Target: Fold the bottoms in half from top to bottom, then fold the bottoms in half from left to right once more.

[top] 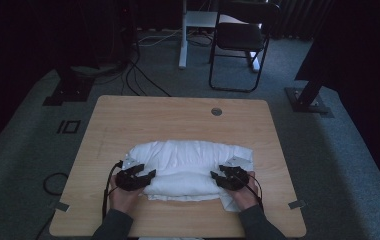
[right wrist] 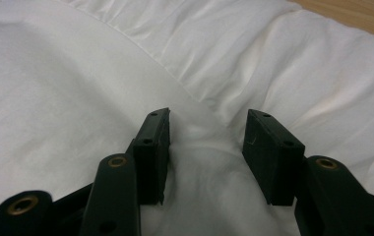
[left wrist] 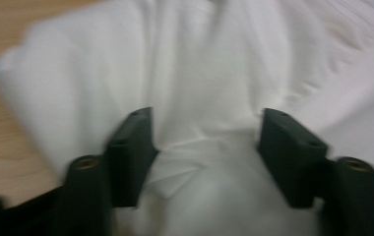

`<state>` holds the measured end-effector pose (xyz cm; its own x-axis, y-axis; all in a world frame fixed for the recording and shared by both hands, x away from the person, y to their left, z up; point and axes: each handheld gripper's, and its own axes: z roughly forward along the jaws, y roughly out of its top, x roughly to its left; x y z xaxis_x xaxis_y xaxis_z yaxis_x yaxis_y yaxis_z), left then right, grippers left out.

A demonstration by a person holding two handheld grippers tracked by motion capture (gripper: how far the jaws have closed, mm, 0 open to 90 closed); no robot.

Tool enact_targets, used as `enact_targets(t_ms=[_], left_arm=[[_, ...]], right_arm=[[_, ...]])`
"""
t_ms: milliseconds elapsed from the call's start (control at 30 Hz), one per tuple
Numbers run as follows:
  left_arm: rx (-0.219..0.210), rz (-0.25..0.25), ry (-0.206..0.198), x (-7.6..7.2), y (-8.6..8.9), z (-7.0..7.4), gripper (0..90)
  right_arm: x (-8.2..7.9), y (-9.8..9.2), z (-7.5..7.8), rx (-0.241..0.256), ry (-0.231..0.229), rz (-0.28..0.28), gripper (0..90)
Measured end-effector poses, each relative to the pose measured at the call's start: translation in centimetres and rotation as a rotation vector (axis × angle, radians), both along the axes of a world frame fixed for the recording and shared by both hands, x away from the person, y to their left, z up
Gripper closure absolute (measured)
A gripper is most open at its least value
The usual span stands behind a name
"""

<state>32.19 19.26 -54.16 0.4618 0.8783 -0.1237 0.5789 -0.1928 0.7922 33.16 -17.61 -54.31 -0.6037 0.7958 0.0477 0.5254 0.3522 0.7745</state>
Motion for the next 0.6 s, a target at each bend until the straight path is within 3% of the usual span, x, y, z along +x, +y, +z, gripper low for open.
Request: enact_targets(t_ms=[67,233,433,600], left_arm=[[-0.018,0.026,0.000,0.1,0.4,0.1,28.7],[-0.013,0.098,0.025,0.6,1.5,-0.1,14.3],[-0.013,0.149,0.081,1.4,2.3,-1.2,7.7],[-0.023,0.151,0.104,1.7,2.5,-1.6,3.9]], right_arm=[[0.0,0.0,-0.1,0.004,0.002,0.000,52.1],[0.0,-0.1,-0.2,0.016,0.010,-0.001,52.1],[0.0,-0.3,-0.3,0.029,0.013,0.000,52.0],[0.1,-0.3,-0.3,0.030,0.013,0.001,52.0]])
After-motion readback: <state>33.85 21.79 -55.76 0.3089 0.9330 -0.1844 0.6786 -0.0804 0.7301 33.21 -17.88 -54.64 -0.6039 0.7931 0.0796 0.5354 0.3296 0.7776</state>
